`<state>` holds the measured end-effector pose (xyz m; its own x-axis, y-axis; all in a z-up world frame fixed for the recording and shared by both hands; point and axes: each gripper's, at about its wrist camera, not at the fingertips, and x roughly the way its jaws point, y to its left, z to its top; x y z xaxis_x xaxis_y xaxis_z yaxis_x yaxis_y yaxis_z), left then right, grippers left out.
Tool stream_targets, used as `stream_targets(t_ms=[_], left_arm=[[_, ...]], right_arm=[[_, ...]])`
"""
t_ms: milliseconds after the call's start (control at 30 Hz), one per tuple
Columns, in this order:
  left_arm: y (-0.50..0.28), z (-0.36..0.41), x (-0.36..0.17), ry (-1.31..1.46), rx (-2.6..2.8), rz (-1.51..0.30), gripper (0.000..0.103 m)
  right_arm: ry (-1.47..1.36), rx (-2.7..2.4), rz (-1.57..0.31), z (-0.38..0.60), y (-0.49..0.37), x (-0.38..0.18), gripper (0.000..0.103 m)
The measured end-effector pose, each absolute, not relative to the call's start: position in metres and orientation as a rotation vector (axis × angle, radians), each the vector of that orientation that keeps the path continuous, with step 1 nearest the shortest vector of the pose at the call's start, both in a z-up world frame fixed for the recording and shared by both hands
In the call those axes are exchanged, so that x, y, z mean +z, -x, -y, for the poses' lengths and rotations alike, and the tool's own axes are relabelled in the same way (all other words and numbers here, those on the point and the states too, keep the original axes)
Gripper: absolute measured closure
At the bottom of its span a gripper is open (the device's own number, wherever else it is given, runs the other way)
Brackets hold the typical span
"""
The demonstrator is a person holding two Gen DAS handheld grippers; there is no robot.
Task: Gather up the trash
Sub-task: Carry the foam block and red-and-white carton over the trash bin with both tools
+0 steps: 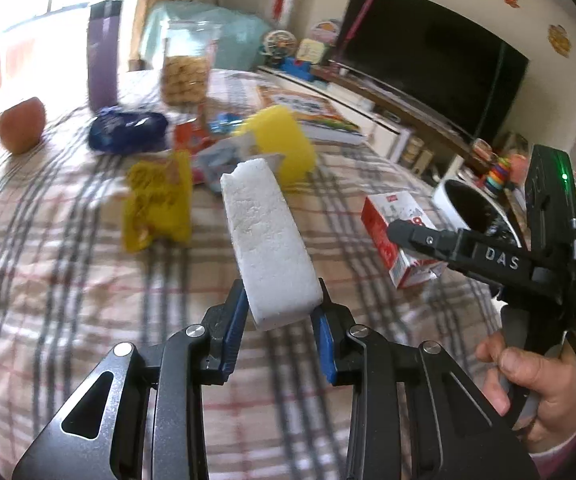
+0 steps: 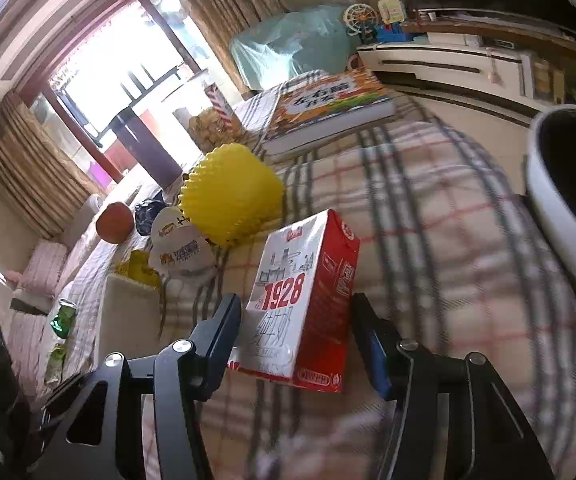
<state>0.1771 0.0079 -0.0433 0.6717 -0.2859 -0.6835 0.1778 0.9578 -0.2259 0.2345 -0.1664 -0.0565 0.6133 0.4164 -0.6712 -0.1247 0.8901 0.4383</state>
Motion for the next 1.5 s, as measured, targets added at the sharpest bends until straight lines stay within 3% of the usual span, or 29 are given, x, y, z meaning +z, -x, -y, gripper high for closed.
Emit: stream_targets(t_ms=[633, 1500], left_arm=[[-0.184, 0.087, -0.035, 0.061, -0.461, -0.81, 0.073], [-0.209, 0.198, -0.02, -0.068, -0.618, -0.798, 0.073]], right_arm=[[-0.461, 0.228, -0.776, 0.263, -0.181, -0.035, 0.048], [-0.548, 0.069, -0.693, 0.368, -0.18, -0.024, 0.048]])
